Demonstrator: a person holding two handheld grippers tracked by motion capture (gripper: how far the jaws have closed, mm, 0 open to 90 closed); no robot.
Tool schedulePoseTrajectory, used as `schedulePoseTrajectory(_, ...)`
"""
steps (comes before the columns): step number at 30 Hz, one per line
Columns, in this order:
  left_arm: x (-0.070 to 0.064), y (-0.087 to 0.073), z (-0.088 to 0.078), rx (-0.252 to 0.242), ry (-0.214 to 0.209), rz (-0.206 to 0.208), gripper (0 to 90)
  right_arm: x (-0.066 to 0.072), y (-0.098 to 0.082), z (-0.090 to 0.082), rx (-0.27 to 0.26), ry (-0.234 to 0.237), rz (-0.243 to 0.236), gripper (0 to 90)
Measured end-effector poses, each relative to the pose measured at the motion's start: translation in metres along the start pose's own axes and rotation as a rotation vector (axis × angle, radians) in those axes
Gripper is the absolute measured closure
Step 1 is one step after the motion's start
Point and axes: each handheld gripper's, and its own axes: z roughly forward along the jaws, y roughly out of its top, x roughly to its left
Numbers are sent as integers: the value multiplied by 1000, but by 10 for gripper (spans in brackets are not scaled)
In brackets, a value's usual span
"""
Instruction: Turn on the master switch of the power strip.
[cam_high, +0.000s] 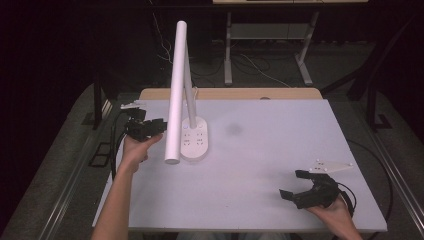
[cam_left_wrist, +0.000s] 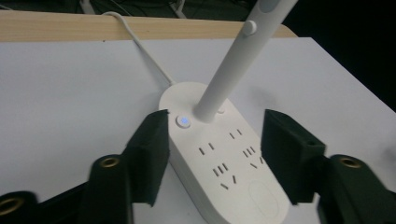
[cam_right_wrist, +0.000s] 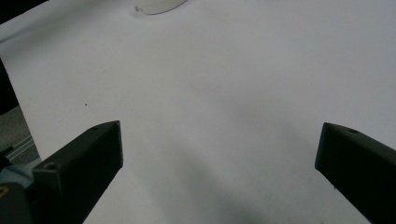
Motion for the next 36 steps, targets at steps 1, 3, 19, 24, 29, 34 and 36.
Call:
schedulePoseTrajectory(1,-1,-1,-2,-2,-7,-4,334,0,0,0,0,0,0,4)
schedulePoseTrajectory(3,-3,-3,-7,-3,-15,0,259,0,0,0,-1,0,1,4)
schedulePoseTrajectory(19,-20,-26,-30,-35,-46,24,0,0,1,-1,-4,0,3,4)
schedulePoseTrajectory(24,-28,-37,-34,-50,-57,35,0,0,0,-1,-4,-1,3,4)
schedulePoseTrajectory(29,-35,-46,-38,-61,-69,52,0,0,0,-1,-6,-1,2,4)
schedulePoseTrajectory(34,-44,-56,-40,-76,-89,71,0,0,0,-1,-8,-1,3,4)
schedulePoseTrajectory(36,-47,-60,-40,-74,-96,77,0,0,0,-1,-10,-1,7,4)
